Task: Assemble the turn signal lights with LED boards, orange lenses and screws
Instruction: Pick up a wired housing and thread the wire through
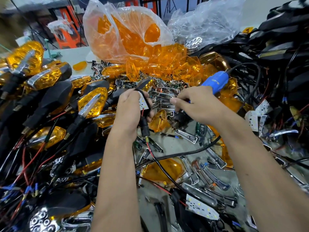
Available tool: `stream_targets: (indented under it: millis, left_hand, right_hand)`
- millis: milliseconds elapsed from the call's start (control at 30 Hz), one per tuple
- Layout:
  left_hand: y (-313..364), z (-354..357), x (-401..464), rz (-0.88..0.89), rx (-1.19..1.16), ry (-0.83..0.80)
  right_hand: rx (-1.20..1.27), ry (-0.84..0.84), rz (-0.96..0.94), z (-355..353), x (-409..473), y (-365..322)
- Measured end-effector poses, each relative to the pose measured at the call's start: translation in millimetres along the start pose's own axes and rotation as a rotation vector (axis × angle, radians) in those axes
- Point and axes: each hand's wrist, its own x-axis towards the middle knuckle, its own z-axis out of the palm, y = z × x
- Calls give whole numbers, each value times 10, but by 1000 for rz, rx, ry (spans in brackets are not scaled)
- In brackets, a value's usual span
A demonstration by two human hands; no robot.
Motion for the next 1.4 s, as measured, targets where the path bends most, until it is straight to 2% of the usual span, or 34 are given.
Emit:
stream_targets:
  millis: [333, 433, 567, 700, 767, 900, 1000, 1133, 1300, 1400]
  left_hand:
    - [-34, -9, 38, -106, -63, 85]
    - [-34, -1, 47, -116, -75, 96]
    - [-31, 3, 53, -116, -93, 108]
    - [-44, 20, 72, -113, -78, 104]
    - [-53, 42, 71, -112, -74, 99]
    - [-61, 80, 76, -110, -73, 96]
    - [-71, 114, 78, -113, -62, 92]
    - [-84, 100, 86, -104, -66, 93]
    - [-69, 96, 60, -103, -140, 29]
    - [-48, 109, 35, -86, -211, -47]
  right_hand:
    - [-273, 70, 200, -78, 44, 296]
    - [-276, 99, 162, -41, 64, 305]
    - [-59, 214, 39, -32, 102, 219]
    - [-77, 267, -75, 10, 368, 40]
    - [-120, 238, -97, 78, 596, -41]
    - [-223, 73, -17, 315, 951, -103]
    - [-200, 61, -17, 429, 1034, -57]
    - [33, 213, -8, 374, 952, 0]
    - [488, 612, 29, 143, 584, -31]
    - [822, 534, 22, 41, 401, -13]
